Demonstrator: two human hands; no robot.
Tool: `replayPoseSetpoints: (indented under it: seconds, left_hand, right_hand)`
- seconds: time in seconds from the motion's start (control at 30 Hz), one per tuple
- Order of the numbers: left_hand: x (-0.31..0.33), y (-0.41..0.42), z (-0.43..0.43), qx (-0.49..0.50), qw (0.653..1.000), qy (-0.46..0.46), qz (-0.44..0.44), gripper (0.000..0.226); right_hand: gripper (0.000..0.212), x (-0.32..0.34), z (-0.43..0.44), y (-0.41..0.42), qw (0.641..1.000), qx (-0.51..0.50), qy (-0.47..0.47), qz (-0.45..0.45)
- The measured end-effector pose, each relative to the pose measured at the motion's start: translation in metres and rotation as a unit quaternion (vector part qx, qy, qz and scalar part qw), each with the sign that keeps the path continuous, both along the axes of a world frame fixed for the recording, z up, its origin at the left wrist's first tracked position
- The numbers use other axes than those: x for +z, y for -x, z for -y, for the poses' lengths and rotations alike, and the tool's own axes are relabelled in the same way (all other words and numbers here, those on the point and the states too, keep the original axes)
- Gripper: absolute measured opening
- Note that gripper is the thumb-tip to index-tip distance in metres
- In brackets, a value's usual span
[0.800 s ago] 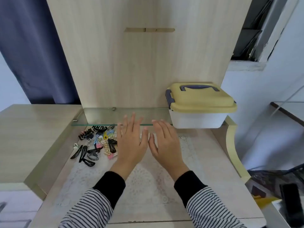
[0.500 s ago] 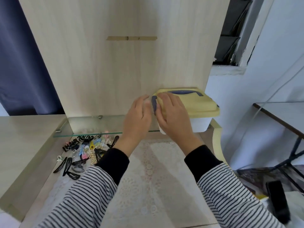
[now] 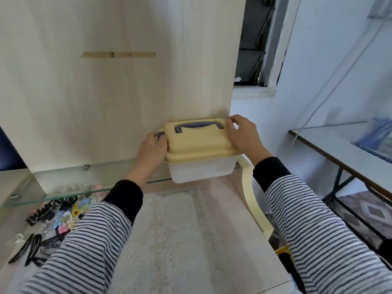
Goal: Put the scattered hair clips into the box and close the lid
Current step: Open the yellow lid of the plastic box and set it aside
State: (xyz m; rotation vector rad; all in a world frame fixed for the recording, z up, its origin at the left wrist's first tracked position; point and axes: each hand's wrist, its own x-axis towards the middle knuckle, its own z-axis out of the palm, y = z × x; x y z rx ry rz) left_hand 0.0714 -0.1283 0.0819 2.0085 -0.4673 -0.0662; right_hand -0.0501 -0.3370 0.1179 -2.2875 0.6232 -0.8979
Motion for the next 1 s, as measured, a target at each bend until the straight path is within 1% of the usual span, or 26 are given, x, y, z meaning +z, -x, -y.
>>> replayPoseSetpoints:
  seconds: [0.07, 0.1, 0.13, 0.2, 0.23, 0.3, 0.37, 0.47, 0.6, 0.7, 0.77, 0.87, 1.0]
  left_hand:
    - [0.001, -0.004, 0.002, 0.000, 0.998, 0.026, -0.058, 0.052]
    - [0.001, -0.006, 0.003, -0.006, 0.994, 0.056, -0.096, 0.049]
    - [0.002, -0.007, 0.004, -0.014, 0.986, 0.089, -0.139, 0.042]
    - [0.005, -0.006, 0.005, -0.026, 0.965, 0.142, -0.218, 0.031]
    - [0.005, -0.006, 0.005, -0.029, 0.958, 0.153, -0.241, 0.029]
    - [0.004, -0.008, 0.004, -0.032, 0.951, 0.162, -0.261, 0.028]
    - [0.004, -0.010, 0.003, -0.029, 0.946, 0.172, -0.273, 0.029]
    - [0.008, -0.007, 0.003, -0.026, 0.942, 0.190, -0.275, 0.021]
    - [0.016, -0.002, 0.000, -0.028, 0.947, 0.175, -0.266, 0.019]
    - [0.020, 0.006, -0.007, -0.031, 0.950, 0.173, -0.259, 0.018]
    - [0.021, 0.013, -0.014, -0.031, 0.948, 0.183, -0.257, 0.018]
    - [0.021, 0.023, -0.027, -0.033, 0.947, 0.195, -0.255, 0.019]
    - [0.018, 0.039, -0.046, -0.054, 0.947, 0.195, -0.249, 0.013]
  right_hand:
    - [0.019, -0.002, 0.015, 0.000, 0.993, 0.004, -0.115, -0.011]
    - [0.023, -0.003, 0.019, 0.001, 0.982, 0.014, -0.186, -0.002]
    - [0.023, -0.005, 0.024, 0.003, 0.964, 0.026, -0.266, 0.005]
    - [0.017, -0.013, 0.033, 0.007, 0.907, 0.064, -0.414, 0.028]
    - [0.019, -0.019, 0.037, 0.008, 0.880, 0.087, -0.465, 0.043]
    - [0.032, -0.028, 0.042, 0.009, 0.845, 0.107, -0.519, 0.071]
    - [0.033, -0.032, 0.042, 0.008, 0.832, 0.106, -0.537, 0.092]
    - [0.022, -0.028, 0.040, 0.006, 0.822, 0.127, -0.544, 0.110]
    - [0.012, -0.014, 0.035, 0.007, 0.847, 0.124, -0.510, 0.087]
    - [0.006, -0.007, 0.029, 0.012, 0.851, 0.116, -0.507, 0.080]
    - [0.008, -0.008, 0.024, 0.018, 0.851, 0.115, -0.505, 0.081]
    - [0.019, -0.011, 0.016, 0.027, 0.850, 0.112, -0.510, 0.077]
    - [0.017, -0.018, 0.005, 0.045, 0.841, 0.132, -0.520, 0.067]
